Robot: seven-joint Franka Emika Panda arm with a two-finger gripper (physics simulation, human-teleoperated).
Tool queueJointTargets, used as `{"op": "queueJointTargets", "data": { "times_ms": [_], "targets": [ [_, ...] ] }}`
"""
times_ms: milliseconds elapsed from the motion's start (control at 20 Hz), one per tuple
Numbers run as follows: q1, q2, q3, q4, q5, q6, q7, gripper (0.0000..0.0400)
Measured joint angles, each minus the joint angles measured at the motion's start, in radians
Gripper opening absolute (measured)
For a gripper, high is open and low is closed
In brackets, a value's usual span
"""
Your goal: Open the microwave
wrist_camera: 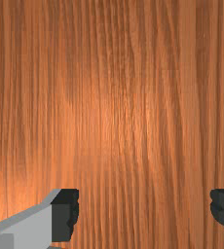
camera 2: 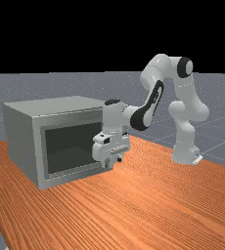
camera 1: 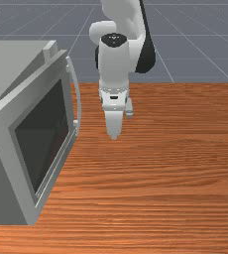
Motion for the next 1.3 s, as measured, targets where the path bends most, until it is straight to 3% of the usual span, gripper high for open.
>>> {"op": "queueJointTargets", "data": {
  "times_ms": [50, 150, 250, 300, 350, 400, 500, 600, 700, 1050, 1300],
  "targets": [
    [0.0, 0.0, 0.0, 0.0, 0.0, 0.0, 0.0, 0.0249],
    [0.002, -0.007, -0.005, 0.0, 0.006, -0.012, 0.03, 0.0344],
    [0.002, -0.011, -0.008, 0.001, 0.008, -0.016, 0.041, 0.0379],
    [0.011, -0.095, -0.035, -0.029, 0.006, -0.19, 0.237, 0.0233],
    [0.007, -0.199, -0.063, -0.008, 0.02, -0.332, 0.433, 0.0143],
    [-0.002, -0.273, -0.086, 0.017, 0.038, -0.419, 0.637, 0.0088],
    [-0.017, -0.342, -0.114, 0.031, 0.083, -0.498, 1.066, 0.0033],
    [-0.025, -0.36, -0.124, 0.028, 0.122, -0.526, 1.309, 0.0012],
    [-0.025, -0.365, -0.126, 0.022, 0.141, -0.536, 1.396, 0.0005],
    [-0.038, -0.488, -0.146, 0.024, 0.15, -0.601, 1.452, 0.0],
    [-0.121, -0.53, -0.241, 0.088, 0.159, -0.623, 1.457, 0.0]
  ]
}}
